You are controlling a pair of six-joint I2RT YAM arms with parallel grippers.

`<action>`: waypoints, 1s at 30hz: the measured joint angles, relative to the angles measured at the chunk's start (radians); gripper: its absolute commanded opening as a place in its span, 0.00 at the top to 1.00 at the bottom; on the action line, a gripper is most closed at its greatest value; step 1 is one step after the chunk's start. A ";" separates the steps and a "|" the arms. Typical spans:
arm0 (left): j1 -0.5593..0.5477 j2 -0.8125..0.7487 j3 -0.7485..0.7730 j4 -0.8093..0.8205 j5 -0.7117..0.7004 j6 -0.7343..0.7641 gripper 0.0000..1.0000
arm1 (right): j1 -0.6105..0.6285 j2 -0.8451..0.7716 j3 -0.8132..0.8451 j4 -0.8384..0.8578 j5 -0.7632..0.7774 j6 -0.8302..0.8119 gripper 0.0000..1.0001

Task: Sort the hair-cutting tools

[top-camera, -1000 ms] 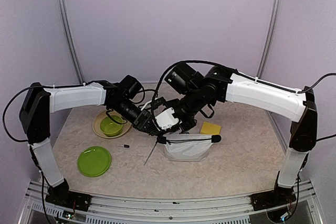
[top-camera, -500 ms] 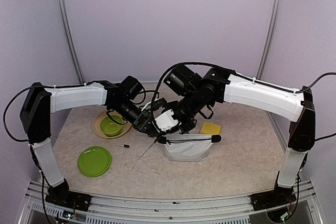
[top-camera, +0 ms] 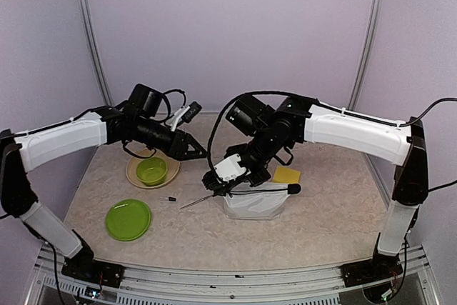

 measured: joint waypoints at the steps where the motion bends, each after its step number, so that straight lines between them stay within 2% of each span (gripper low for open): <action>1: 0.005 -0.069 -0.033 0.034 -0.036 0.000 0.48 | -0.010 -0.003 -0.013 -0.007 -0.004 0.013 1.00; 5: -0.002 -0.350 -0.126 0.183 -0.129 0.033 0.47 | -0.087 -0.027 -0.046 -0.046 -0.024 0.056 1.00; 9: -0.068 -0.438 -0.121 0.241 -0.203 0.090 0.47 | -0.166 -0.067 -0.060 -0.078 -0.031 0.090 1.00; 18: -0.251 -0.288 0.023 0.089 -0.394 0.210 0.47 | -0.269 -0.147 -0.107 -0.117 -0.019 0.150 1.00; 24: -0.296 -0.170 0.110 -0.021 -0.460 0.232 0.46 | -0.282 -0.145 -0.102 -0.133 -0.018 0.179 1.00; 30: -0.304 -0.106 0.118 -0.085 -0.446 0.251 0.46 | -0.282 -0.130 -0.068 -0.144 -0.023 0.194 1.00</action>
